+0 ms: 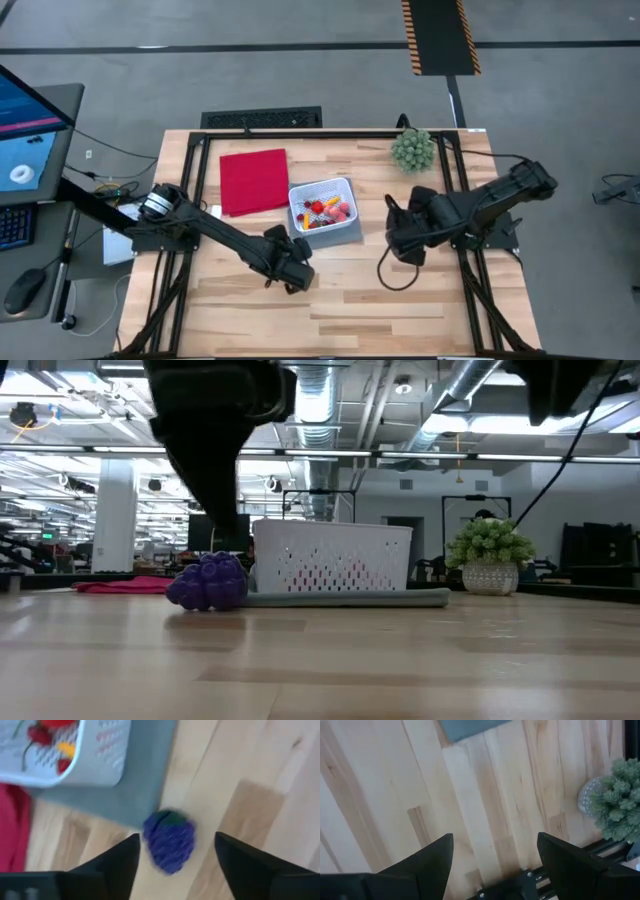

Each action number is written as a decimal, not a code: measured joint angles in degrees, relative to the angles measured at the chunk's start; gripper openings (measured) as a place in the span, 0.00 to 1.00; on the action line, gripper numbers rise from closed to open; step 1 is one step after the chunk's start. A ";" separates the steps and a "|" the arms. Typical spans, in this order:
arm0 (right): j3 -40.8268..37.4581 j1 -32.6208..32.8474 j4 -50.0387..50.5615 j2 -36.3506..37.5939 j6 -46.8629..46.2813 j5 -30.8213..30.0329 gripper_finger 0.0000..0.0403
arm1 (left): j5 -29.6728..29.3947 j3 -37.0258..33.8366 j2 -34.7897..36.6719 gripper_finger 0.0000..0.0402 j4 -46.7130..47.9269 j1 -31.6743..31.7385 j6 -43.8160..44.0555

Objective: Pick and placing Produce into tupperware
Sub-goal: Put the grape into the white basket

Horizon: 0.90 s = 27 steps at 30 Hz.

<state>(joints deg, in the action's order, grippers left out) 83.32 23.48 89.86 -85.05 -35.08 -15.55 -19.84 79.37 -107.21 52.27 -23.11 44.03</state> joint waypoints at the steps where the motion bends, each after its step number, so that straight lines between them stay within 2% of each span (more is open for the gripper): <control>1: -0.69 0.34 -0.12 0.15 -0.20 -0.06 0.77 | -0.02 -0.15 -0.04 0.64 0.93 0.00 0.37; 5: -2.87 1.92 -0.51 -0.03 -0.95 -0.89 0.77 | 1.01 -1.21 -1.04 0.76 1.93 0.45 1.18; 9: -5.05 2.80 -1.04 -0.55 -0.95 -1.05 0.77 | 4.78 -3.04 -1.85 0.82 -0.19 1.25 0.69; 12: -6.33 2.75 -1.27 -0.38 -1.04 -1.07 0.77 | 6.85 -4.15 -2.36 0.82 -4.66 2.02 -1.05; 19: -6.85 2.78 -1.61 -0.42 -2.04 -1.09 0.77 | 8.24 -7.87 -3.67 0.82 -7.88 3.99 -3.80; 22: -6.85 2.76 -1.67 -0.42 -2.04 -1.09 0.77 | 9.54 -9.74 -3.24 0.79 -12.05 4.78 -5.63; 27: -6.85 2.76 -1.64 -0.42 -2.02 -1.25 0.77 | 8.94 -9.54 -3.25 0.74 -13.11 4.53 -7.08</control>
<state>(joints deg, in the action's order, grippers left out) 76.47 26.24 88.21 -85.47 -37.10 -16.80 -10.90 69.83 -110.45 39.16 -18.59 36.94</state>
